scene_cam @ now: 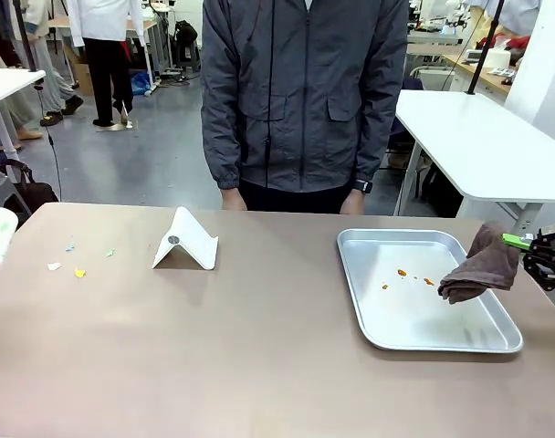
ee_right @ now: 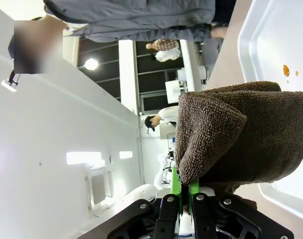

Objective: Clean the surface of the table.
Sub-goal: If a person points to the right, clean the right side of the table with your right hand, and if they point to the left, clean the left side with your left hand.

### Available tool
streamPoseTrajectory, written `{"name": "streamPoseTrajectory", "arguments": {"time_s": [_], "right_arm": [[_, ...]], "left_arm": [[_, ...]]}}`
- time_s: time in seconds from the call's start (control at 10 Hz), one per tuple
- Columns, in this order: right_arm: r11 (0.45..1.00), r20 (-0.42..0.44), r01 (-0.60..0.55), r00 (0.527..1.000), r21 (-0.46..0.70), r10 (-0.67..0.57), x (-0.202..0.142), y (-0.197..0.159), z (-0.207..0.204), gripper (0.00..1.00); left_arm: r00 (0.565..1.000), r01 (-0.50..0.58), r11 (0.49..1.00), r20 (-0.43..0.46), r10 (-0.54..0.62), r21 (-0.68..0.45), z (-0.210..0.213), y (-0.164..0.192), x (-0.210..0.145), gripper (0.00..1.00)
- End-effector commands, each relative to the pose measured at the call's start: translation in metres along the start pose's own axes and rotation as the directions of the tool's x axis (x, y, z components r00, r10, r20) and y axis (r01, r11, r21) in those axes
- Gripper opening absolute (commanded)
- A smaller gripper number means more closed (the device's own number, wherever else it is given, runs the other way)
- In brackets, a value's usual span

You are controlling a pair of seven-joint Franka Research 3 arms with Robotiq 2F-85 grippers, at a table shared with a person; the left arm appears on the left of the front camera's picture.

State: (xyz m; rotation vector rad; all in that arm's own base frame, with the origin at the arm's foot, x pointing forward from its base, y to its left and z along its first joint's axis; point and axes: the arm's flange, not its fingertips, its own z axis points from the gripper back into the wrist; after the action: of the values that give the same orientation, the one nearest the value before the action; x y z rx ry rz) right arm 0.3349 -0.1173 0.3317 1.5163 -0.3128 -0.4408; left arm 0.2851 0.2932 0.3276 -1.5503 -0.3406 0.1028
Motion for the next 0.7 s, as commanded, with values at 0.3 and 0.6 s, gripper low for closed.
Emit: {"name": "streamPoseTrajectory", "arguments": {"time_s": [0.3, 0.6], "right_arm": [[1.000, 0.000, 0.022, 1.000, 0.002, -0.022, -0.0008, 0.0080, 0.0002, 0.00], [1.000, 0.000, 0.022, 1.000, 0.002, -0.022, -0.0008, 0.0080, 0.0002, 0.00]], "left_arm": [[1.000, 0.005, 1.000, -0.005, -0.005, 0.003, 0.0016, -0.0048, -0.0034, 0.07], [1.000, 0.005, 1.000, -0.005, -0.005, 0.003, 0.0016, -0.0048, -0.0034, 0.07]]}}
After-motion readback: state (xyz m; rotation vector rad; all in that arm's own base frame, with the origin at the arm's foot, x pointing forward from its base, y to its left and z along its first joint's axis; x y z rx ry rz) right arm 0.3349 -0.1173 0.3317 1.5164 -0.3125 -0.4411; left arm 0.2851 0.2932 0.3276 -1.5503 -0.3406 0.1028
